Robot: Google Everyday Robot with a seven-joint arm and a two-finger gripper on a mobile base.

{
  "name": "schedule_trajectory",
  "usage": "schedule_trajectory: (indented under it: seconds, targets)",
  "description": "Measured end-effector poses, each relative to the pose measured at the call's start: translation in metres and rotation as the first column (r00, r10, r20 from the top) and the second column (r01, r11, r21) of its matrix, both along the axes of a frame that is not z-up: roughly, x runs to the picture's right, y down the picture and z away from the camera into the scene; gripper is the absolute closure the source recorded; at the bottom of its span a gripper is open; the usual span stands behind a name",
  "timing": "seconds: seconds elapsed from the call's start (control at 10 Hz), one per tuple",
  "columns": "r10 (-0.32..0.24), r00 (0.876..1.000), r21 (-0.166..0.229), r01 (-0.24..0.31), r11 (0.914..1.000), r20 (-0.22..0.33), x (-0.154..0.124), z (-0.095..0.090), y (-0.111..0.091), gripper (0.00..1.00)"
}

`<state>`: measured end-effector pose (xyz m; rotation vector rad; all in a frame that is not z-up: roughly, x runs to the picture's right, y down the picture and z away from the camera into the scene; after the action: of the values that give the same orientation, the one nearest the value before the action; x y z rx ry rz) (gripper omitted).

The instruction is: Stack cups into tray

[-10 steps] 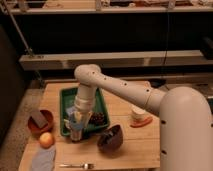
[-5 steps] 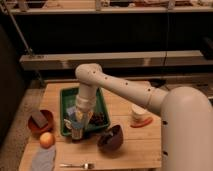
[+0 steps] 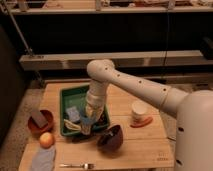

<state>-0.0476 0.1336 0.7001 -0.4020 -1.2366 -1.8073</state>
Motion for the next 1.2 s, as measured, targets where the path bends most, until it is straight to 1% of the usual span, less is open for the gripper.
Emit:
schedule_trajectory:
  seconds: [0.2, 0.3, 0.6, 0.7, 0.9, 1.0, 1.1, 1.2]
  targets:
    - [0.021, 0.999, 0.019, -0.020, 0.9996, -0.046, 0.016, -0.003, -0.008, 1.00]
    - [0.036, 0.996, 0.031, -0.033, 0.9990, -0.079, 0.028, -0.006, -0.013, 1.00]
    - [0.075, 0.984, 0.061, -0.066, 0.9960, -0.161, 0.056, -0.016, -0.024, 1.00]
    - [0.093, 0.976, 0.077, -0.079, 0.9939, -0.199, 0.069, -0.021, -0.028, 1.00]
    - [0.120, 0.960, 0.100, -0.098, 0.9902, -0.252, 0.087, -0.029, -0.032, 1.00]
    - [0.139, 0.948, 0.118, -0.109, 0.9870, -0.285, 0.097, -0.035, -0.035, 1.00]
    - [0.162, 0.933, 0.140, -0.123, 0.9825, -0.320, 0.109, -0.041, -0.038, 1.00]
    - [0.180, 0.923, 0.157, -0.133, 0.9786, -0.341, 0.119, -0.046, -0.040, 1.00]
